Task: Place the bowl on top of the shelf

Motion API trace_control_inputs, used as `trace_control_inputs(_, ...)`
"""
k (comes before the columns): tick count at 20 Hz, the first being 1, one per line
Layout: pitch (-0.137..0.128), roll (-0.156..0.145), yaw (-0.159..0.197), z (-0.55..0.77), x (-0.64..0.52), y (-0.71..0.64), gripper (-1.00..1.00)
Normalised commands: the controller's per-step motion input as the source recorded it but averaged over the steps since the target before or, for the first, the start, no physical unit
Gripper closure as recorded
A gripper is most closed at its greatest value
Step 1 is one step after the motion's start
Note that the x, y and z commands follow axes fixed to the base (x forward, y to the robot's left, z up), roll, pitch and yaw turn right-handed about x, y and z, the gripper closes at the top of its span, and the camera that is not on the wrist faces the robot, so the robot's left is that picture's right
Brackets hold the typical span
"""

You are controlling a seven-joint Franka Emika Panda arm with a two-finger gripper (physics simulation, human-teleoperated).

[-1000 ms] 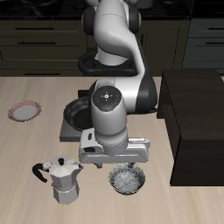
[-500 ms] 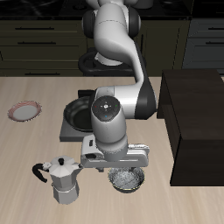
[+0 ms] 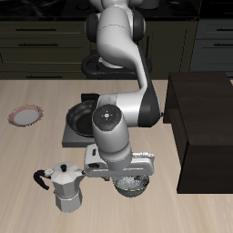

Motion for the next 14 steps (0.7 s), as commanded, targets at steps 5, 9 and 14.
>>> trace_control_inputs(5, -0.019, 0.039, 0.008, 0.09, -0.11, 0.11, 1.0)
trace_control_inputs(9, -0.017, 0.027, -0.012, 0.16, -0.09, 0.07, 1.0)
trace_control_inputs(14, -0.025, 0.021, 0.004, 0.15, -0.06, 0.07, 1.0)
